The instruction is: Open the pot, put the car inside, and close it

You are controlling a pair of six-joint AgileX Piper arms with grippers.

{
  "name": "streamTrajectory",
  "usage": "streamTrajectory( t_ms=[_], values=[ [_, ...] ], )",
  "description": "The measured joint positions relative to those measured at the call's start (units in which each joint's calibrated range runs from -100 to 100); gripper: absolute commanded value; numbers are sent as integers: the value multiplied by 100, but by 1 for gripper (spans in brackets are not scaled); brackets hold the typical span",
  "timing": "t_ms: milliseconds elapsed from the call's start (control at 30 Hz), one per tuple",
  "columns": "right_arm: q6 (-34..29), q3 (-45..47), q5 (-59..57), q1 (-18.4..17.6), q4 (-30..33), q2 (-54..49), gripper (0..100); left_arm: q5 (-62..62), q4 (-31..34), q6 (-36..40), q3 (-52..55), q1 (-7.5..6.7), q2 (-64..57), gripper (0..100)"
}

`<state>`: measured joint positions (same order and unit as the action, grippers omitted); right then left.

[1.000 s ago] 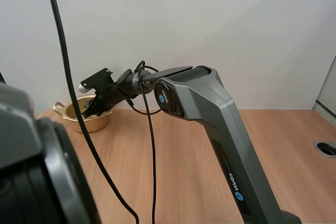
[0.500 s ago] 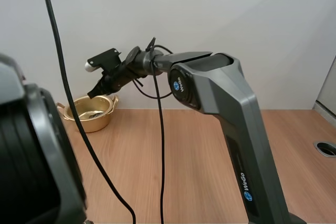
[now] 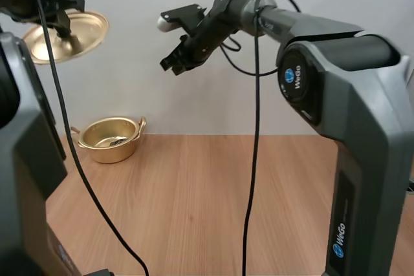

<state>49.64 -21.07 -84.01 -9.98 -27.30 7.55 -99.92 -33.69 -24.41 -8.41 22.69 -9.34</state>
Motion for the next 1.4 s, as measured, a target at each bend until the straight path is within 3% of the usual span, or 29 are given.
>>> streamTrajectory(
  t_ms=[167, 367, 533, 633, 1033, 1400],
  values=[
    [-8, 0, -536, 369, 0, -707, 0, 340, -256, -314, 681, -28, 640, 0],
    [-8, 0, -773, 642, 0, -1390, 0, 1362, 32, -480, 1080, -307, 984, 0],
    [-36, 0, -1112, 703, 54, -1822, 0, 2232, 489, -412, 1101, -689, 1306, 0],
    [-104, 0, -1333, 703, 240, -1980, 0, 2666, 575, -401, 1101, -792, 1509, 0],
    [-267, 29, -1410, 703, 900, -2118, 0, 3146, 707, -460, 1101, -790, 2581, 0],
    [-267, 29, -1410, 908, 896, -2118, 0, 3630, 412, -826, 1145, -794, 2942, 0]
  ],
)
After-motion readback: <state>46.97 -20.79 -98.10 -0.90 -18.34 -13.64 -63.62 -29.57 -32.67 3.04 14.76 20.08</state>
